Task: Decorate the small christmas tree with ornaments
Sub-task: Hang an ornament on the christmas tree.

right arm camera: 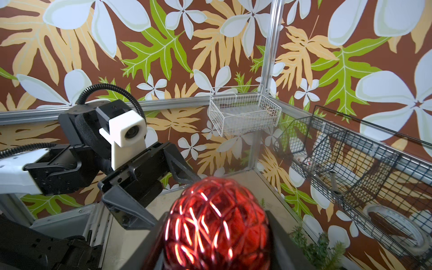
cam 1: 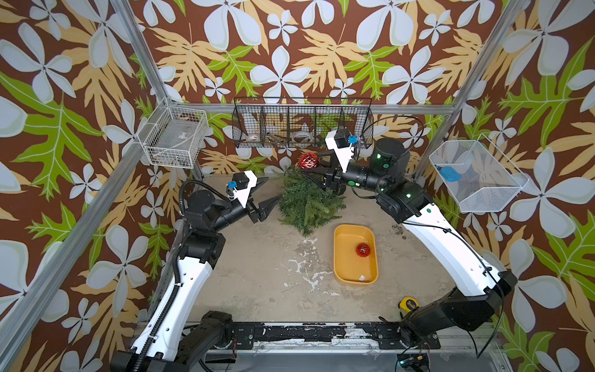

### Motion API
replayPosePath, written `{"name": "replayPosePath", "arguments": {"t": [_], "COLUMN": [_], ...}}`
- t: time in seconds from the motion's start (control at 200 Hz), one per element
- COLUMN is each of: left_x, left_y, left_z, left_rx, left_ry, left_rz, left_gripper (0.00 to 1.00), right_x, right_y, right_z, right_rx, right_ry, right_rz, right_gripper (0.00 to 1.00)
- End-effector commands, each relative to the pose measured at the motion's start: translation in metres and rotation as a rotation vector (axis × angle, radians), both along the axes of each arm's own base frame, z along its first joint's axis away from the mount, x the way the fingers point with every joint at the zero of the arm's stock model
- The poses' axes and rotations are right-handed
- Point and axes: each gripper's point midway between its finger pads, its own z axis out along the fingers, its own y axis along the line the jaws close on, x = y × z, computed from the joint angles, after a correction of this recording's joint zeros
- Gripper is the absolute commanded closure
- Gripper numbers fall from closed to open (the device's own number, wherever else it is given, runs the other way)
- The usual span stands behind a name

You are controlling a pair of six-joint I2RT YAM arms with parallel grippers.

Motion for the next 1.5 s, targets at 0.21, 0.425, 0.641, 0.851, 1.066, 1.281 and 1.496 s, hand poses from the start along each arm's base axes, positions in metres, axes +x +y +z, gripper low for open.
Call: {"name": "replayPosePath", "arguments": {"t": [0.21,0.425,0.641,0.851,1.066,1.281,1.496], "left_x": [-0.005,-0.002,0.008,0.016,0.015,0.012,0.001], "left_y": [-0.009,-0.022,-0.028,-0.028,-0.031,-0.034,-0.037], "left_z": [-0.005,-0.007,-0.011,-0.013,-0.022,-0.024,-0.031], "left_rx": [0.021,0.016,-0.004,-0.015,-0.006,0.0,0.016], "left_ry": [-0.166,-0.128,-0.066,-0.028,-0.008,-0.007,-0.008], "left_rz": [-0.08,-0.143,-0.151,-0.139,-0.163,-0.19,-0.242], "left_gripper": [0.29,0.34,0.39,0.47,0.57,0.65,0.58], "right_x": [-0.008,-0.01,-0.016,-0.018,-0.021,-0.019,-0.01], "right_y": [0.018,0.027,0.031,0.032,0.035,0.036,0.036], "right_z": [-0.011,-0.019,-0.03,-0.033,-0.037,-0.038,-0.033], "right_rx": [-0.035,-0.041,-0.056,-0.061,-0.066,-0.067,-0.067], "right_ry": [-0.038,-0.021,0.01,0.023,0.035,0.038,0.021], "right_rz": [0.189,0.265,0.33,0.346,0.356,0.347,0.292], "right_gripper": [0.53,0.54,0.54,0.54,0.54,0.55,0.55]}}
